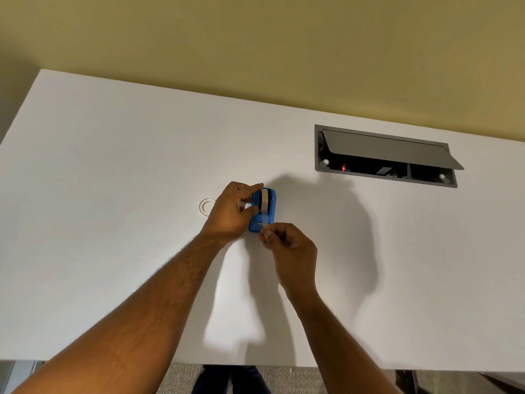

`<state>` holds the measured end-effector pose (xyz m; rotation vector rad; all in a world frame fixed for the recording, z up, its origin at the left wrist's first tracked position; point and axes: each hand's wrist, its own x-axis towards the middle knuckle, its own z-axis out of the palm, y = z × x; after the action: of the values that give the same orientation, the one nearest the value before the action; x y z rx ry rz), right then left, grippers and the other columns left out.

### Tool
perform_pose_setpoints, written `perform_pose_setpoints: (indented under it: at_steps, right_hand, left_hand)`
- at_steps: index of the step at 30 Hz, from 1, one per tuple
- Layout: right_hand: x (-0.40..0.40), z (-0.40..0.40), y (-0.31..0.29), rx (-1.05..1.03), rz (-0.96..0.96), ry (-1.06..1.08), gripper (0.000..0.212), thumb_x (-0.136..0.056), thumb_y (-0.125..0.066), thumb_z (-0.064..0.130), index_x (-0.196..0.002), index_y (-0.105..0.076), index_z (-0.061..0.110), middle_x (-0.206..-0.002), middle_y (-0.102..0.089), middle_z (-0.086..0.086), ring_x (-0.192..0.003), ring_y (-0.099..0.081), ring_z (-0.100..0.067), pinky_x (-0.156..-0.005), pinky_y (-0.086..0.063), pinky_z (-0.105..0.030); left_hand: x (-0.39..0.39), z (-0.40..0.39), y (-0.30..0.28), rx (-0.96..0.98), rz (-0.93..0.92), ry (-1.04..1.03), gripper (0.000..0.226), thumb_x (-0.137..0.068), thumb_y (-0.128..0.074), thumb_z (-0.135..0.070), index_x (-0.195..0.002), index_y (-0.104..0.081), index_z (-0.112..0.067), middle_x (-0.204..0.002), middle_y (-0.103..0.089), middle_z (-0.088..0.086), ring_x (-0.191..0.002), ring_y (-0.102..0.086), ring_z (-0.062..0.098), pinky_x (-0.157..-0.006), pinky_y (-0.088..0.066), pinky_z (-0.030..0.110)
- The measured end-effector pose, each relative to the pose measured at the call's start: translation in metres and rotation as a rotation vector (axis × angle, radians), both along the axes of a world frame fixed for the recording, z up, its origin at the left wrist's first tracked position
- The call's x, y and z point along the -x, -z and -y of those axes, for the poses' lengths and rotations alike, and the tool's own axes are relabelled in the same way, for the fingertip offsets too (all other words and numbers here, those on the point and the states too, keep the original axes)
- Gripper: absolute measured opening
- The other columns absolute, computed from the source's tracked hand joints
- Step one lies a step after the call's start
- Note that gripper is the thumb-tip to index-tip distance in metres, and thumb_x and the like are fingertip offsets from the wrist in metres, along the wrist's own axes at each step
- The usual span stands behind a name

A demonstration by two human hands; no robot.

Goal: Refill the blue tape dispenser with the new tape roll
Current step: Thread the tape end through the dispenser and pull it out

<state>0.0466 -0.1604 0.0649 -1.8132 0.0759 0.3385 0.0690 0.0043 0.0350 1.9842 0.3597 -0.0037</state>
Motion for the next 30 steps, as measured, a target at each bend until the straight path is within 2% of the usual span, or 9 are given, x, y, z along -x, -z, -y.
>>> perform_pose_setpoints:
  at_steps: [3, 7, 12, 16, 18, 20, 24, 30]
  right_hand:
    - [0.001, -0.004, -0.004, -0.094, -0.116, 0.106, 0.009, -0.090, -0.071, 0.025, -0.084, -0.077, 0.028, -0.081, -0.078, 0.001, -0.081, -0.076, -0.018, -0.078, -0.062, -0.032]
    - [-0.003, -0.013, -0.007, -0.120, -0.235, 0.265, 0.017, -0.087, -0.076, 0.031, -0.075, -0.075, 0.018, -0.073, -0.076, -0.005, -0.071, -0.075, -0.021, -0.070, -0.063, -0.031]
    - [-0.001, -0.023, -0.005, -0.140, -0.392, 0.401, 0.013, -0.082, -0.081, 0.021, -0.079, -0.072, 0.012, -0.068, -0.074, -0.003, -0.060, -0.069, -0.016, -0.062, -0.057, -0.024]
    - [0.004, -0.026, -0.004, -0.191, -0.500, 0.459, 0.010, -0.083, -0.080, 0.017, -0.084, -0.072, 0.012, -0.065, -0.073, -0.001, -0.061, -0.068, -0.017, -0.068, -0.061, -0.031]
    - [0.005, -0.026, -0.004, -0.216, -0.544, 0.461, 0.006, -0.084, -0.079, 0.015, -0.082, -0.073, 0.014, -0.065, -0.073, 0.000, -0.063, -0.068, -0.018, -0.070, -0.062, -0.032]
    - [0.006, -0.027, -0.004, -0.210, -0.570, 0.433, 0.009, -0.086, -0.076, 0.014, -0.078, -0.074, 0.017, -0.063, -0.072, -0.001, -0.063, -0.066, -0.019, -0.072, -0.062, -0.033]
    - [0.006, -0.028, 0.000, -0.149, -0.569, 0.389, 0.018, -0.090, -0.073, 0.018, -0.071, -0.073, 0.019, -0.063, -0.070, -0.001, -0.062, -0.064, -0.019, -0.066, -0.059, -0.030]
    - [0.008, -0.030, 0.009, -0.083, -0.530, 0.379, 0.008, -0.092, -0.070, 0.021, -0.086, -0.073, 0.017, -0.078, -0.074, -0.006, -0.061, -0.065, -0.014, -0.055, -0.054, -0.017]
  left_hand:
    - [0.000, 0.000, 0.001, -0.007, -0.007, -0.003, 0.050, -0.092, -0.063, -0.006, -0.138, -0.058, -0.025, -0.121, -0.055, 0.001, -0.111, -0.059, 0.017, -0.090, -0.048, 0.020]
    - [-0.001, 0.000, 0.002, -0.014, -0.019, 0.000, 0.051, -0.092, -0.063, -0.008, -0.139, -0.058, -0.025, -0.122, -0.055, 0.002, -0.112, -0.059, 0.018, -0.094, -0.049, 0.025]
    - [-0.001, 0.000, 0.003, -0.007, -0.014, -0.005, 0.051, -0.091, -0.065, -0.008, -0.139, -0.058, -0.026, -0.121, -0.055, 0.001, -0.110, -0.060, 0.017, -0.094, -0.052, 0.029]
    - [-0.001, -0.001, 0.007, 0.024, -0.020, -0.017, 0.052, -0.091, -0.063, -0.006, -0.136, -0.059, -0.030, -0.121, -0.055, -0.004, -0.107, -0.059, 0.010, -0.083, -0.045, 0.008]
    - [-0.002, -0.001, 0.009, 0.041, -0.022, -0.023, 0.052, -0.091, -0.063, -0.005, -0.136, -0.059, -0.031, -0.121, -0.055, -0.004, -0.108, -0.060, 0.009, -0.081, -0.045, 0.007]
    - [-0.002, -0.001, 0.011, 0.043, -0.020, -0.021, 0.052, -0.091, -0.063, -0.005, -0.136, -0.059, -0.030, -0.122, -0.055, -0.003, -0.109, -0.060, 0.011, -0.085, -0.047, 0.012]
    - [-0.002, -0.001, 0.013, 0.061, -0.017, -0.024, 0.052, -0.091, -0.063, -0.004, -0.137, -0.059, -0.028, -0.122, -0.055, -0.002, -0.110, -0.061, 0.013, -0.086, -0.049, 0.015]
    - [-0.003, -0.002, 0.015, 0.052, -0.015, -0.025, 0.052, -0.090, -0.064, -0.004, -0.136, -0.059, -0.029, -0.120, -0.055, -0.003, -0.108, -0.061, 0.012, -0.083, -0.048, 0.012]
